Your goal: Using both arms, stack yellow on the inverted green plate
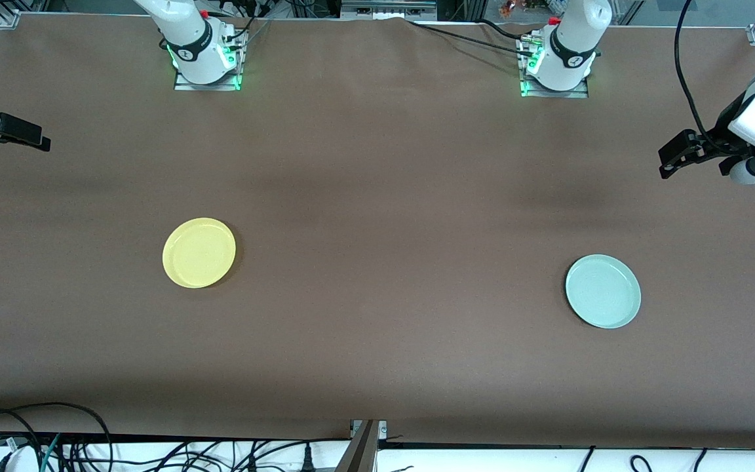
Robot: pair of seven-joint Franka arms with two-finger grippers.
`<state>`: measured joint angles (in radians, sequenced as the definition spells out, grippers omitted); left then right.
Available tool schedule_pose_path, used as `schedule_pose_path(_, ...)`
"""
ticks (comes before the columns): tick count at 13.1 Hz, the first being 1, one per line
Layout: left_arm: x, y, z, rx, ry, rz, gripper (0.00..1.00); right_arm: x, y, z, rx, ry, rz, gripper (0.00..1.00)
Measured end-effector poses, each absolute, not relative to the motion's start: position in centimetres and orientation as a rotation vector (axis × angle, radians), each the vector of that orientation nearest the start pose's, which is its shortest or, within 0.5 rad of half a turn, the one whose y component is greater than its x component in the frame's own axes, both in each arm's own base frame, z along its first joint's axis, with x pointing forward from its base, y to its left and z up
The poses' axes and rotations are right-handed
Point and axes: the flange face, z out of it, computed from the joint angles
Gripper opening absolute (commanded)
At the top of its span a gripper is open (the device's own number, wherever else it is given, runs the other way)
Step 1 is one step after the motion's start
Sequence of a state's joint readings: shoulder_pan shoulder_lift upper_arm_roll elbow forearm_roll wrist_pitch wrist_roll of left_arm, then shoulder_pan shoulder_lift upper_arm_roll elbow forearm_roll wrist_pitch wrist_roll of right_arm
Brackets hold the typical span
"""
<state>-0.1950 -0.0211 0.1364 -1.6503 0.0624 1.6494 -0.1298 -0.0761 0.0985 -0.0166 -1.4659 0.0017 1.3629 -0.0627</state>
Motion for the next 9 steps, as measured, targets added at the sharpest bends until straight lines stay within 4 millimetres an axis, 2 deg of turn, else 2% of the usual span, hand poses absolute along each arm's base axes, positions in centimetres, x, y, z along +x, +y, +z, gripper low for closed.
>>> schedule_pose_path(3,55.4,-2.5,60.7,-3.091,-0.111,-0.043,1.0,55.9,-5.1,60.2,-3.11,0.046,0.313,1.0)
schedule_pose_path(5,55.9,-2.8,59.9,-3.094,-0.108,-0.031,1.0,55.9,-5.1,60.2,-3.109,0.046,0.313,1.0)
schedule_pose_path(7,56.7,-3.2,58.4,-3.115,-0.11,0.002,1.0,56.0,-5.2,60.0,-3.108,0.047,0.317,1.0)
schedule_pose_path(9,58.1,-3.3,55.8,-3.11,-0.112,0.03,1.0,56.2,-5.2,59.6,-3.106,0.047,0.33,1.0)
